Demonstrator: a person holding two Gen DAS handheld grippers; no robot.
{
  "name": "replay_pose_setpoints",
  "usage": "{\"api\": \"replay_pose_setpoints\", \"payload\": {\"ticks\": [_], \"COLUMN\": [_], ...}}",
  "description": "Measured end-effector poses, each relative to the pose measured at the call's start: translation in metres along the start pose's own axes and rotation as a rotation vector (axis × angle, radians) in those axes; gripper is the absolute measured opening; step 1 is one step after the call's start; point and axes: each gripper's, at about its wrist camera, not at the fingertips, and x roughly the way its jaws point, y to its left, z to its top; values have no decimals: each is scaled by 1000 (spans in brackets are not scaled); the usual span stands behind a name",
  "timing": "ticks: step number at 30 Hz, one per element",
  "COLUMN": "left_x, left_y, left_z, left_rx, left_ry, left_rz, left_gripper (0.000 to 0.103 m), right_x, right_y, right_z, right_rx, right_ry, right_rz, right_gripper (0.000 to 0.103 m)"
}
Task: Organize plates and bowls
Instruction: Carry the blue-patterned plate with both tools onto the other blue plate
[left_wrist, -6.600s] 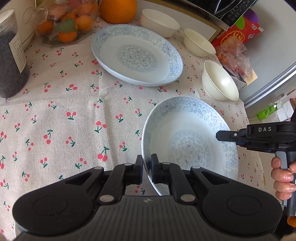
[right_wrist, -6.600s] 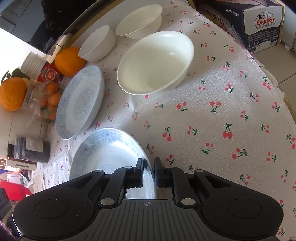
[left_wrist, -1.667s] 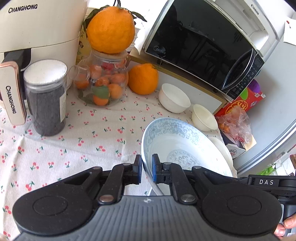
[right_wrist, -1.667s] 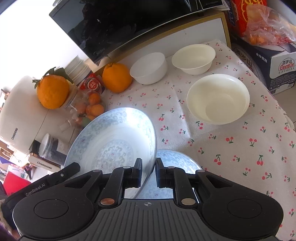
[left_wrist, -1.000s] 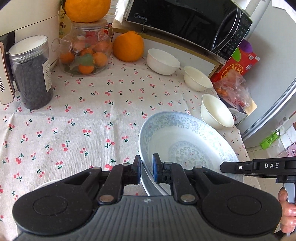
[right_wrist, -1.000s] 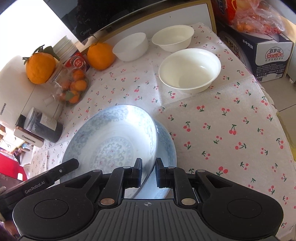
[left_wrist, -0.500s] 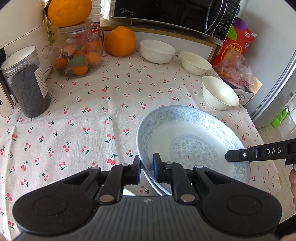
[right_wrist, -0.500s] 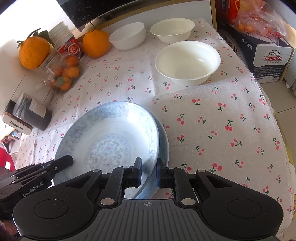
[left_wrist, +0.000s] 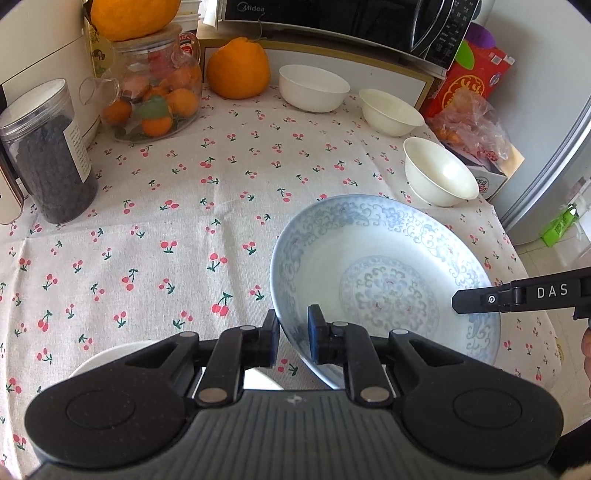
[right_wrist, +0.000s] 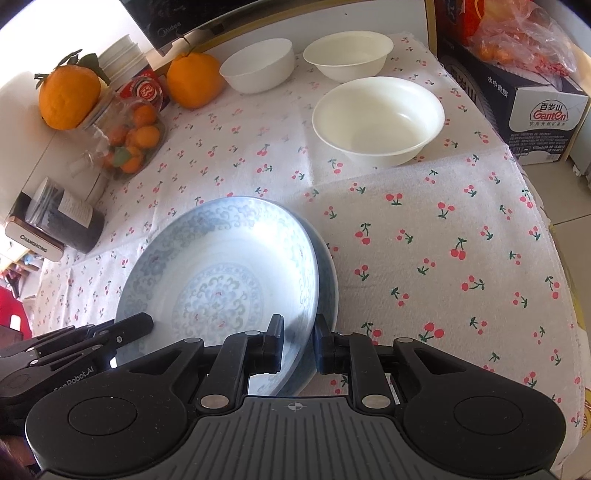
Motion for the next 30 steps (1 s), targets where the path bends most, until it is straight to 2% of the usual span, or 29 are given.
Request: {"api": "replay_pose_setpoints", "payload": {"ticks": [15, 30], "left_x": [2, 3], "left_y": [-1, -2], "left_z": [-1, 0], "left_rx": [18, 29], "left_ry": [2, 5], "left_rz": [11, 16], "left_gripper": [13, 13], "right_x": [-3, -6], "right_y": [-9, -13], "right_z": [4, 7], "right_rx": [59, 76], "right_ry": [18, 8], "right_rz": [46, 52], "right_gripper": [18, 18]}}
